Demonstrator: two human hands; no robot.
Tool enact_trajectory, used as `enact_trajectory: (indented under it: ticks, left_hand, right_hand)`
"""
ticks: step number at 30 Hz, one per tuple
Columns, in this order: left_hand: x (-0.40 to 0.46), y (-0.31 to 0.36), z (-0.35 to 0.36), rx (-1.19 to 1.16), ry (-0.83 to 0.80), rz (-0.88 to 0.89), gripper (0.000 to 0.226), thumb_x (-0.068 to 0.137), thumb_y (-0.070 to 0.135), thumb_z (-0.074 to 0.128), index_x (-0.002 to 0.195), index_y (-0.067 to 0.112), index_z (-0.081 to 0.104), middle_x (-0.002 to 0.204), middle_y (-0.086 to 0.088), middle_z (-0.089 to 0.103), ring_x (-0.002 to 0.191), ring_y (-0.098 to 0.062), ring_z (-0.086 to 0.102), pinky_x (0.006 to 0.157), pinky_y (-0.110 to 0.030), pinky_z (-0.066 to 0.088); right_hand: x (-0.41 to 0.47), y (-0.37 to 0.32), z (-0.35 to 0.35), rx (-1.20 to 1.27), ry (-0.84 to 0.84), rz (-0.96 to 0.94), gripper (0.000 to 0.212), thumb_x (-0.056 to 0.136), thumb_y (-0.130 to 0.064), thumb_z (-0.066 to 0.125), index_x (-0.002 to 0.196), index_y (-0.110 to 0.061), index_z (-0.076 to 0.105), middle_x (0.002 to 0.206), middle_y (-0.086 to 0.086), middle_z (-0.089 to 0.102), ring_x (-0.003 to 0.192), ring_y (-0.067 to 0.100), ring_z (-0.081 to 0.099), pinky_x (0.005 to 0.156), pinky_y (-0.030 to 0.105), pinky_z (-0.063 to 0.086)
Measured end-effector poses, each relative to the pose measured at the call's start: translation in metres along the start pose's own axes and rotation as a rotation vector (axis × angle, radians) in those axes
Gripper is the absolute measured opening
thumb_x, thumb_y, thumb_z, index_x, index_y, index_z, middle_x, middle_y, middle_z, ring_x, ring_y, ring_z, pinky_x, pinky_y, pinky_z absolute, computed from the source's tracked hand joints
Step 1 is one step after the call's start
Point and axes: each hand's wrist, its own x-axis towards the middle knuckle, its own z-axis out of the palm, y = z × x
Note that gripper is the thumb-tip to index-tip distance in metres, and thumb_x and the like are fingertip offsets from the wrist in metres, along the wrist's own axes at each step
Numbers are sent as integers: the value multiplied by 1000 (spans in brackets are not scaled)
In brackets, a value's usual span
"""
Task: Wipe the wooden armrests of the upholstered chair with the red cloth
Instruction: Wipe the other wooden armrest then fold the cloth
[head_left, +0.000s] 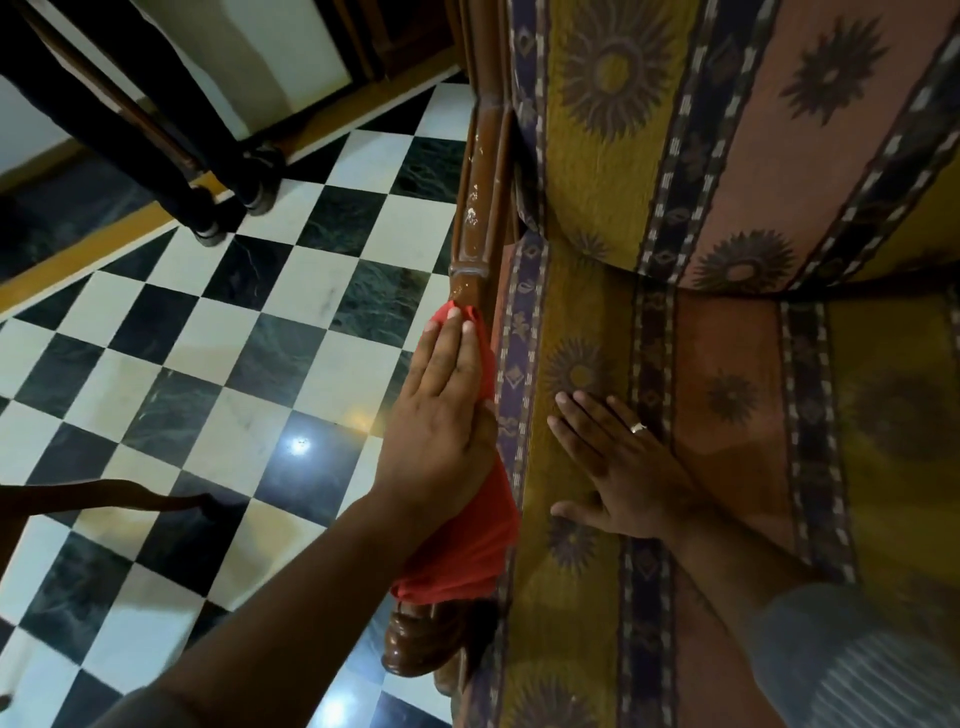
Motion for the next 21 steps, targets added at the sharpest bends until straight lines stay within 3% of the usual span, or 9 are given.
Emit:
enact_trajectory:
  ticks: [2, 6, 9, 11, 13, 17, 21]
  left_hand:
    - [-6, 1, 2, 4, 6, -15, 65, 98, 29, 36, 156, 9, 14, 166, -8, 7, 154, -24, -3, 125, -49, 13]
    - [0, -7, -5, 203, -108, 227, 64, 96, 37, 32, 154, 10, 29, 165, -8, 20, 154, -28, 3, 122, -57, 19]
    - [39, -16, -17, 401, -224, 460, 63, 93, 36, 32, 147, 6, 44, 158, -12, 36, 153, -32, 14, 123, -53, 15]
    - [69, -19, -25, 422, -224, 500, 63, 95, 36, 35, 150, 6, 37, 161, -13, 31, 153, -30, 10, 125, -47, 7]
    - [84, -19, -26, 351, -176, 446, 66, 95, 36, 38, 154, 7, 28, 164, -10, 20, 154, -28, 4, 125, -41, -1]
    - [70, -13, -15, 54, -53, 135, 72, 99, 37, 36, 158, 9, 5, 167, -10, -5, 153, -23, -13, 125, -34, -5]
    - [64, -12, -12, 93, -55, 78, 72, 102, 33, 40, 158, 9, 2, 167, -10, -8, 152, -23, -17, 122, -32, -10]
  right_hand:
    - [-7, -4, 5, 4, 17, 6, 102, 86, -84, 36, 158, -13, 25, 169, 8, 14, 156, 26, 11, 123, 51, 20]
    - [-9, -5, 8, -22, 7, 0, 101, 86, -84, 35, 158, -13, 25, 169, 9, 13, 156, 27, 11, 122, 53, 21]
    - [-10, -6, 6, -42, -42, 10, 103, 86, -85, 33, 158, -13, 21, 169, 10, 11, 156, 27, 10, 121, 54, 24]
    - [-10, -8, 7, -57, -50, 17, 103, 86, -85, 32, 159, -13, 20, 169, 10, 10, 156, 27, 10, 121, 54, 25]
    - [-8, -6, 8, -71, -49, 19, 104, 86, -85, 32, 159, -13, 20, 169, 10, 11, 156, 28, 11, 120, 53, 27]
    - [-7, -4, 9, -72, -57, 32, 104, 85, -86, 35, 158, -13, 23, 168, 10, 13, 155, 28, 14, 119, 53, 28]
    - [-7, -4, 10, -61, -69, 35, 104, 84, -86, 35, 158, -13, 24, 168, 10, 13, 155, 27, 14, 119, 54, 29]
